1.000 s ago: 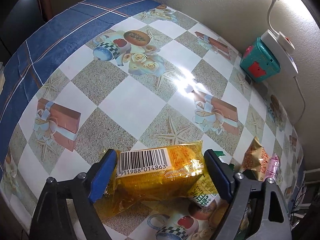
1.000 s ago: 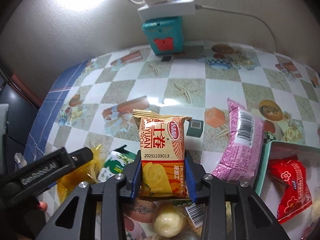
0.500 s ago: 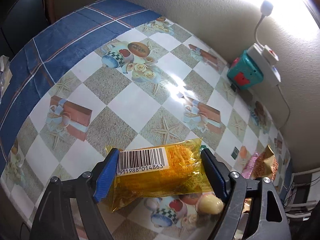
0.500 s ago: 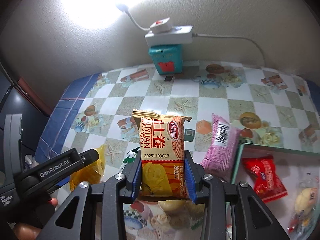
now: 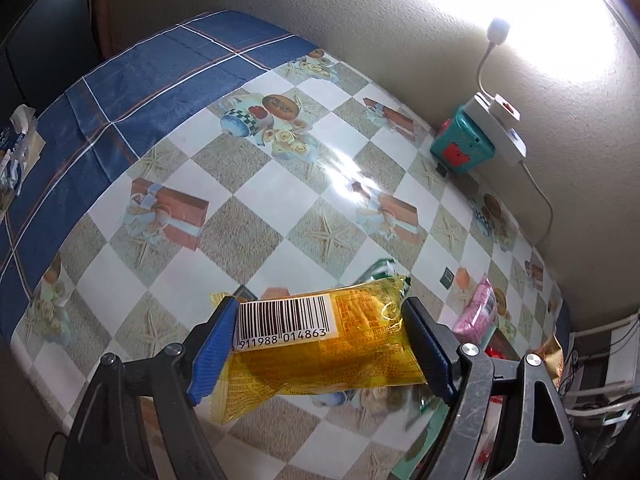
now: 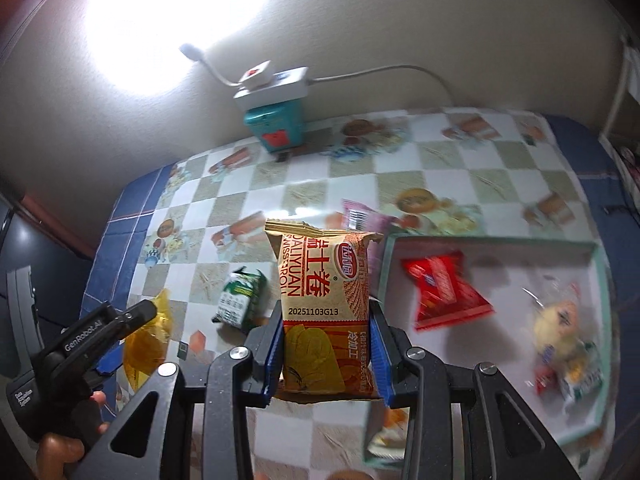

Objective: Organize snacks
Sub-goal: 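Carry the yellow cake with the left gripper while the right carries the orange pack to the tray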

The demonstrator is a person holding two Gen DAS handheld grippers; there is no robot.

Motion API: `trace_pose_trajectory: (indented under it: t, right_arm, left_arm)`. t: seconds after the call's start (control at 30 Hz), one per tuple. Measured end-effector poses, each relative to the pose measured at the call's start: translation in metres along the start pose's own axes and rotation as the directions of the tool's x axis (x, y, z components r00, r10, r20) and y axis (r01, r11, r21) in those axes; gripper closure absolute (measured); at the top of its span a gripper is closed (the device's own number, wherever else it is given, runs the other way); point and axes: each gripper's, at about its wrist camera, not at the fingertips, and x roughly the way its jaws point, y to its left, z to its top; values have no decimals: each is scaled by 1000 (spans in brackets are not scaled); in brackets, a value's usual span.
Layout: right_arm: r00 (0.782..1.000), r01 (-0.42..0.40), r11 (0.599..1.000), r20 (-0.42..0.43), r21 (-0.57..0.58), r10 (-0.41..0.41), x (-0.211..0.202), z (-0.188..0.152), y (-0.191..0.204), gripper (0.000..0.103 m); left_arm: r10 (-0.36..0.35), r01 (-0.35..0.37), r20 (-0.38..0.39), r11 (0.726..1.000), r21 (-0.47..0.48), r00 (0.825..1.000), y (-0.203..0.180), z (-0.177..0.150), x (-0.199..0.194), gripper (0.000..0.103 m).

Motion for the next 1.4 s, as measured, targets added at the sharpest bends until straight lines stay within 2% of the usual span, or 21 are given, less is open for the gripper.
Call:
trace_pose_trajectory:
  t: [0.27,0.43,0.7,0.9,1.1,1.4]
  right_arm:
    - [1000,27,994,-17,107,-25,-24,-27,-51,63]
    - [997,76,982,-41,171,-70,-32,-38,-81,63]
    - [994,109,960,-35,259,-103,-46,-38,-126,63]
    - [991,137,928,-48,346,-128,-52,-41,-164,63]
    - [981,194,890,-78,412,-178,-54,-48,-200,63]
    - [977,211,848,-85,486,-194,-60,-54,-238,63]
  left_arm:
    - [-24,24,-1,995,98,1000,-27,-27,-15,20]
    - [-53,55,-13,984,167,999,-52,-42,-20,20]
    - [-89,94,-34,966,241,995,-89,-62,-22,20]
    - [-96,105,-47,953,285,994,-112,-77,-22,20]
    - [-96,110,-56,915,389,994,-146,-101,-24,20]
    - [-105,142,-103,869,474,989,-178,-132,-20,20]
